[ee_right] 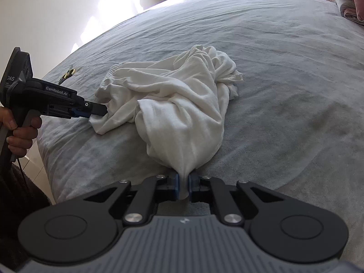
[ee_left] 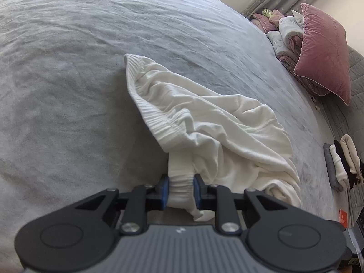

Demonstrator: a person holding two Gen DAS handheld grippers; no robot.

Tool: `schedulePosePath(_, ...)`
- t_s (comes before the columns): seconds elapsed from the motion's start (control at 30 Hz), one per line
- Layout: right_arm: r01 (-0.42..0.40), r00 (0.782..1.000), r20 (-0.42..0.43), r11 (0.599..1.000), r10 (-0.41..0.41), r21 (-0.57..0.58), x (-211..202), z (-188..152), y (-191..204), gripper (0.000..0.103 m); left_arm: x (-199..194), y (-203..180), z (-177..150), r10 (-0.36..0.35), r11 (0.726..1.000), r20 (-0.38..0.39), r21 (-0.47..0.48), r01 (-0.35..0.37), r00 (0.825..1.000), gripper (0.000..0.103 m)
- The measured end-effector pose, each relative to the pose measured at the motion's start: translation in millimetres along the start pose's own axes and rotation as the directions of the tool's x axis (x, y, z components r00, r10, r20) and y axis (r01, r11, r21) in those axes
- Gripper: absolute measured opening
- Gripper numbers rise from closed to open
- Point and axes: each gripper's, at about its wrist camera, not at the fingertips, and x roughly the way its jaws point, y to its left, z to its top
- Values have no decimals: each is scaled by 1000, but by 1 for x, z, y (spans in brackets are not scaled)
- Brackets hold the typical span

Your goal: Fold clothes

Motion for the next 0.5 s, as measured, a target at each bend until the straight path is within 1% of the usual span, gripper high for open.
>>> schedulePosePath(0.03, 15, 1000, 9, 1000, -15, 2, -2, 2, -2, 8, -3, -2, 0, 11, 1000, 11, 18, -12, 1000, 20)
schedulePosePath(0.07, 30, 999, 17, 1000, -30, 4, -4, 3, -3, 8, -6, -1, 1, 16, 1000, 21, 23, -16, 1000, 13)
schedulePosePath(0.1, 43, 999, 30, 999, -43, 0, -8, 4, -4, 7, -10, 0, 2, 16, 1000, 25, 22, -17, 1000, 12)
schedulePosePath(0.17, 66, 996, 59, 998, -65, -7, -17, 7, -7, 7, -20, 4, 5, 11, 1000, 37, 18, -12, 999, 11)
schedulePosePath(0.3, 116, 985, 126, 993, -114, -5, -42, 11, -13, 7, -45, 15, 10, 8, 1000, 94, 8, -9, 996, 11)
schedulePosePath(0.4, 125, 979, 162, 992, -122, -4, -59, 11, -17, 7, -58, 20, 12, -22, 1000, 96, 24, 19, 995, 11)
schedulePosePath(0.43, 125, 978, 169, 992, -121, -8, -63, 11, -18, 7, -61, 19, 13, -35, 998, 86, 46, 31, 996, 11)
schedulePosePath(0.5, 116, 979, 173, 993, -109, -30, -70, 10, -15, 6, -66, 19, 12, -36, 996, 71, 87, 30, 997, 11)
